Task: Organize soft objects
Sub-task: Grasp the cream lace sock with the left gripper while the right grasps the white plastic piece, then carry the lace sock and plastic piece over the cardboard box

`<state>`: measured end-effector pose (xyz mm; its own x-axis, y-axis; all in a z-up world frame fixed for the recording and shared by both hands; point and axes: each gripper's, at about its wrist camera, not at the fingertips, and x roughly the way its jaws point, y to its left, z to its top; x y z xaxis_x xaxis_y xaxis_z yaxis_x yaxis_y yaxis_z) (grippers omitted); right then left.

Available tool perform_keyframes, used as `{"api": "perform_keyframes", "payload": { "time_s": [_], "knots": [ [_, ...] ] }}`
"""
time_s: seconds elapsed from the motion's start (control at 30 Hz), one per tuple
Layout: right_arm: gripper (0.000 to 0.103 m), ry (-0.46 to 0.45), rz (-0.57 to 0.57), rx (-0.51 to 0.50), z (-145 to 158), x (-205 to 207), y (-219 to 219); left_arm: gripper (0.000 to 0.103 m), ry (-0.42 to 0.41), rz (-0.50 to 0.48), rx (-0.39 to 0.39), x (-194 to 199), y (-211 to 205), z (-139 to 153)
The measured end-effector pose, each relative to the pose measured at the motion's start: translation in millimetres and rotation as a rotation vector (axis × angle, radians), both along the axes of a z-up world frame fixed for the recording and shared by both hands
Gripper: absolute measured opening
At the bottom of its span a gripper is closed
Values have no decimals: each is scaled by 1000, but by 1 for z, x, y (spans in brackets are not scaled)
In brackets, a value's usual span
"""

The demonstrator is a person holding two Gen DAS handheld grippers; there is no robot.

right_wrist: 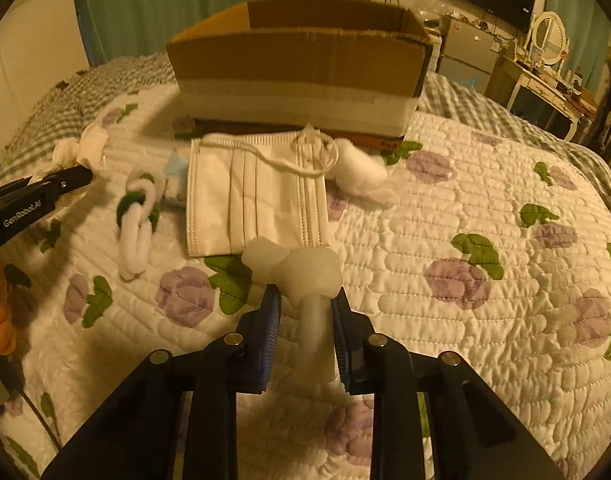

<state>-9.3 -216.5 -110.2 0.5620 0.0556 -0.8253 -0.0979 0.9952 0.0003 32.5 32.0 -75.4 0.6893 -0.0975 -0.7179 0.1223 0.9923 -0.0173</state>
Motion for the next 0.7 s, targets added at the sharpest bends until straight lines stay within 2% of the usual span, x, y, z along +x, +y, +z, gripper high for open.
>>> {"api": "perform_keyframes", "payload": {
  "time_s": [0.3, 0.7],
  "knots": [
    [25, -104, -25, 10, 34, -27, 5, 12, -71, -15, -33, -30, 3, 39],
    [25, -295, -68, 35, 103, -78, 2, 12, -199, -43, -74, -77, 2, 105]
  ]
}}
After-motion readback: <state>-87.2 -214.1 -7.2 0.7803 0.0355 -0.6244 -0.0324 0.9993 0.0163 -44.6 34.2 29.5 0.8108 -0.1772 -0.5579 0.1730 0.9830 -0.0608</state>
